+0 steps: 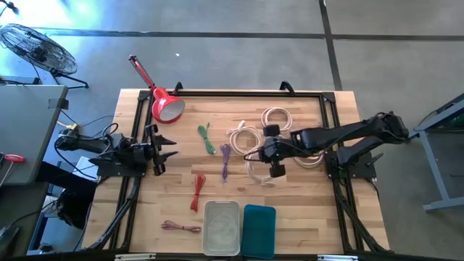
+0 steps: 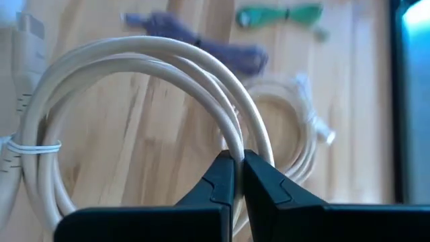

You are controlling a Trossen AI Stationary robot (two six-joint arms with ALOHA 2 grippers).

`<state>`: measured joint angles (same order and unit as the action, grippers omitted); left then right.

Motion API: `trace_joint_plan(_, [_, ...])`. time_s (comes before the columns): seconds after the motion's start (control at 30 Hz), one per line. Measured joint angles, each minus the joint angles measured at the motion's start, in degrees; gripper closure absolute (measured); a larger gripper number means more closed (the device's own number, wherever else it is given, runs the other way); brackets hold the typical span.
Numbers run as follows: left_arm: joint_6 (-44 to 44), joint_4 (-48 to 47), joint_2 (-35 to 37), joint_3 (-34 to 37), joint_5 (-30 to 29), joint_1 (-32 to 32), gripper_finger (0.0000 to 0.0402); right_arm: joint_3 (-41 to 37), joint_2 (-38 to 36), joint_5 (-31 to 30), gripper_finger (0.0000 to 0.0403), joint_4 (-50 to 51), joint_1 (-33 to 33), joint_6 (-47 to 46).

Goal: Pick & Place USB Port
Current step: Put the light brown HDMI cable into the white bin

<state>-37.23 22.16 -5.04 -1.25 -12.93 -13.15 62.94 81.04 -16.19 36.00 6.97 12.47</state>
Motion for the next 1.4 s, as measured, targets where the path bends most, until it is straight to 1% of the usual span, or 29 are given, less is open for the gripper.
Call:
trace_joint_plan(0.1, [0.02, 2.56, -3.79, 0.04, -0.06, 0.0, 0.0255, 1.07, 0.09, -0.19, 0.0395, -1.85, 1.06, 1.94])
trace_joint_plan(0.27, [0.52, 12.64, -12.66, 0.09, 0.12, 0.01, 0.0243, 1.16, 0.19, -1.5, 0.0395, -4.28, 1.88, 5.84])
trace_joint_plan(0.33, [1.95, 16.27, -16.95, -0.33, 0.01, 0.0, 0.0239, 1.16, 0.19, -3.01, 0.0395, -4.99, 2.09, 7.27])
trace_joint_plan(0.4, [7.02, 17.1, -21.49, -1.3, -2.48, 0.0, 0.0239, 1.16, 0.19, -5.17, 0.0395, -6.22, 2.18, 9.42])
trace_joint_plan(0.53, [19.74, 18.43, -31.62, -4.32, -11.03, 0.02, 0.0239, 1.16, 0.19, -10.73, 0.0395, -9.39, 2.79, 14.98])
trace_joint_plan(0.6, [23.04, 19.04, -36.61, -5.84, -14.05, 0.06, 0.0239, 1.16, 0.19, -13.57, 0.0395, -11.32, 3.28, 17.82])
trace_joint_plan(0.67, [25.13, 20.18, -41.57, -7.02, -15.41, 0.04, 0.0239, 1.16, 0.19, -16.17, 0.0395, -13.47, 3.98, 20.92])
trace_joint_plan(0.77, [25.77, 24.87, -48.43, -9.74, -15.3, 0.04, 0.0239, 1.16, 0.19, -18.74, 0.0395, -16.97, 5.4, 25.93])
trace_joint_plan(0.87, [25.81, 25.24, -54.46, -13.4, -14.62, 0.07, 0.0239, 1.16, 0.32, -20.98, 0.0395, -21.59, 7.36, 31.58])
trace_joint_plan(1.0, [25.68, 25.32, -61.3, -18.97, -14.27, 0.07, 0.0239, 1.16, 1.13, -20.46, 0.0395, -25.25, 10.33, 40.23])
trace_joint_plan(1.07, [25.62, 25.24, -64.21, -21.59, -12.57, 0.11, 0.0239, 1.16, 2.07, -21.21, 0.0395, -26.69, 11.81, 43.92])
trace_joint_plan(1.13, [25.61, 25.09, -66.17, -23.73, -9.29, 0.95, 0.0239, 1.16, 3.43, -22.78, 0.0395, -28.78, 13.15, 46.85])
trace_joint_plan(1.3, [29.22, 22.45, -69.41, -28.7, 4.11, 3.64, 0.0239, 1.16, 7.14, -32.1, 0.0395, -34.82, 15.71, 53.79])
trace_joint_plan(1.4, [30.77, 21.52, -70.63, -30.29, 8.25, 4.66, 0.0239, 1.16, 8.64, -35.77, 0.0395, -36.41, 16.58, 56.92])
